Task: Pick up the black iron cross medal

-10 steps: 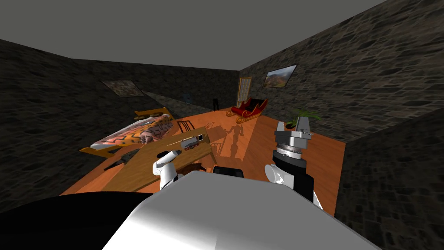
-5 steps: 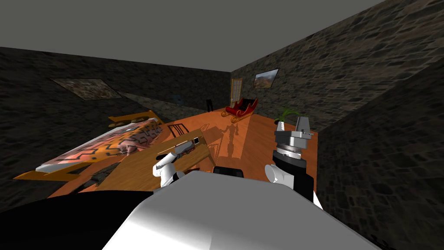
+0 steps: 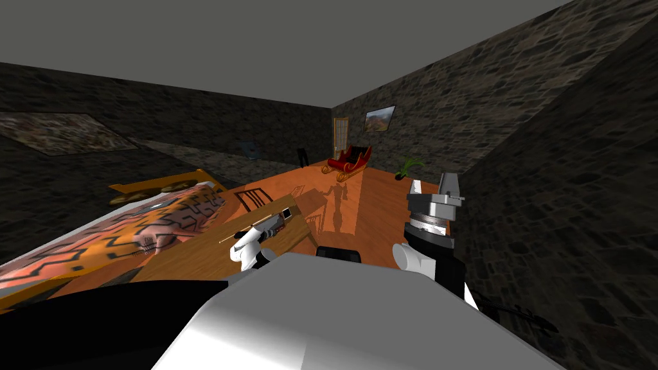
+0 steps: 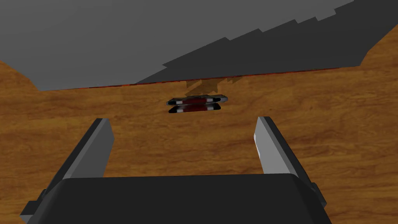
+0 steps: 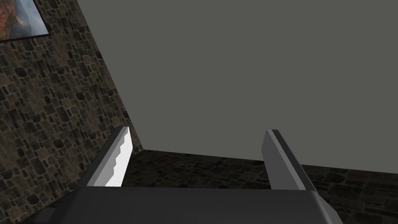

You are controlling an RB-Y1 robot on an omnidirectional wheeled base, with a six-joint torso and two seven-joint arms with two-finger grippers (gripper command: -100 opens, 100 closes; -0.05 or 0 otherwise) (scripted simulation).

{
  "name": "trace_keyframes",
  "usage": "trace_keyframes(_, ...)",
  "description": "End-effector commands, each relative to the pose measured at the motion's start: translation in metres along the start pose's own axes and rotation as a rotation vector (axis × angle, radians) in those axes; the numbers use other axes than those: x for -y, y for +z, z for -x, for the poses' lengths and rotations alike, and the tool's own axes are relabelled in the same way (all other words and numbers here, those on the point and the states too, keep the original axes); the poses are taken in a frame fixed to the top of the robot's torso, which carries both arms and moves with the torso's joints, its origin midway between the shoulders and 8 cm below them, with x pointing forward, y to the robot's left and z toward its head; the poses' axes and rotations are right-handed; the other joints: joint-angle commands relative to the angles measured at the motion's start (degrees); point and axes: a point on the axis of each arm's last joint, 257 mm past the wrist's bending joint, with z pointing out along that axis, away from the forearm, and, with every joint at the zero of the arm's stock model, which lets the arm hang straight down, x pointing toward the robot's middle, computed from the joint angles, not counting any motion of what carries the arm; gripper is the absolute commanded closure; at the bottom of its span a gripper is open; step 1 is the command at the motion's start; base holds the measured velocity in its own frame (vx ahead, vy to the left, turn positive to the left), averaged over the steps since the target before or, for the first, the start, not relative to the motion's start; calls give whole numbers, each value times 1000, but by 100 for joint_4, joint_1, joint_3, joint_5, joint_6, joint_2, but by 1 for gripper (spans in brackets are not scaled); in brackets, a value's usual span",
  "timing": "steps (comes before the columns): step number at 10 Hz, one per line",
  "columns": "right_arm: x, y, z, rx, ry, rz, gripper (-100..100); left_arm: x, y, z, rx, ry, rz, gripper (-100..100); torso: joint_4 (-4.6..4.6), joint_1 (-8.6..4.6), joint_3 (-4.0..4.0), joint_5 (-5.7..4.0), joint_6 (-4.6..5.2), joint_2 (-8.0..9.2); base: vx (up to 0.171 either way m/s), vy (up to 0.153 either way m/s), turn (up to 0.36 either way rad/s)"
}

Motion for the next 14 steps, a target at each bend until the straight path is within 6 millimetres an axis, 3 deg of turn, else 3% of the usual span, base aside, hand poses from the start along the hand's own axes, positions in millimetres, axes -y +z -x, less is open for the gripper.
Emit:
trace_keyframes(1, 0, 0, 0, 0, 0, 0, 0, -6, 0, 9, 26, -33, 18, -100, 0, 0, 0, 0, 0, 0, 17, 80, -148)
trace_keyframes(2, 0, 0, 0, 0, 0, 0, 0, -4, 1, 6, 16, -21, 11, -100, 0, -6, -1, -1, -2, -1, 9, 32, -24)
trace_keyframes(3, 0, 0, 0, 0, 0, 0, 0, -5, 1, 7, 19, -24, 13, 0, 0, -21, 0, -4, -5, 1, 1, 7, 3)
trace_keyframes(4, 0, 0, 0, 0, 0, 0, 0, -10, 4, 8, 19, -37, 6, -100, 0, -31, 2, -7, -4, 3, -22, 13, -84)
trace_keyframes(14, 0, 0, 0, 0, 0, 0, 0, -18, 9, 10, 19, -55, -3, -100, 1, -39, 3, -9, -4, 5, -6, -7, -20)
